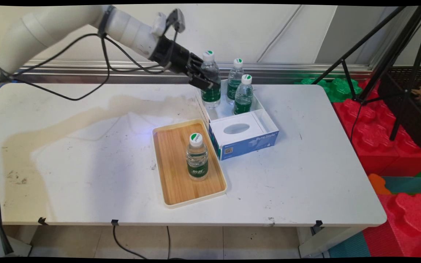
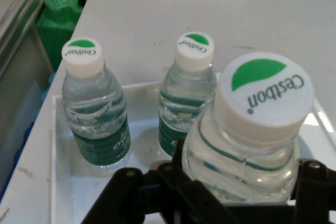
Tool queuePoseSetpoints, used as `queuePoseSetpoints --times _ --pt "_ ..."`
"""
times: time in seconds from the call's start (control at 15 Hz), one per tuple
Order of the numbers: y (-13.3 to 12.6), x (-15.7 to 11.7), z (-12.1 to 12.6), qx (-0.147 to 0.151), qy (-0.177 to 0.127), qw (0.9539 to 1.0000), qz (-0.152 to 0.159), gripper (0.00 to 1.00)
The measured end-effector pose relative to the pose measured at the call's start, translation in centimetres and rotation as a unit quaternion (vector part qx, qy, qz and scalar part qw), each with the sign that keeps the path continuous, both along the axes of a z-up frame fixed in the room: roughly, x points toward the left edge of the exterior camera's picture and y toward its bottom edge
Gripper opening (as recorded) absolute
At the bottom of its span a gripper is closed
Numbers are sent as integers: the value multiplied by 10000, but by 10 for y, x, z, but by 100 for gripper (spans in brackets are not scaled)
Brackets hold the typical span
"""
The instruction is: Place the picked object on the tray
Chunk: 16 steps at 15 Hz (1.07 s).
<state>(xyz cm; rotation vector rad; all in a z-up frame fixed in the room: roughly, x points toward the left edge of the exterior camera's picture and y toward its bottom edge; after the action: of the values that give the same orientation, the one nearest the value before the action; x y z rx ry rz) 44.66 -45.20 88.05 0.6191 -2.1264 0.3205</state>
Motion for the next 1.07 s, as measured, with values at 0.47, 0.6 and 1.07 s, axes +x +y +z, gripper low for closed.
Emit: queuePoseSetpoints --times 0.47,0.6,1.07 --pt "37 25 42 -85 173 9998 108 0" --pt "54 37 54 -77 181 9997 136 0" --pt "93 59 63 -11 31 10000 32 0"
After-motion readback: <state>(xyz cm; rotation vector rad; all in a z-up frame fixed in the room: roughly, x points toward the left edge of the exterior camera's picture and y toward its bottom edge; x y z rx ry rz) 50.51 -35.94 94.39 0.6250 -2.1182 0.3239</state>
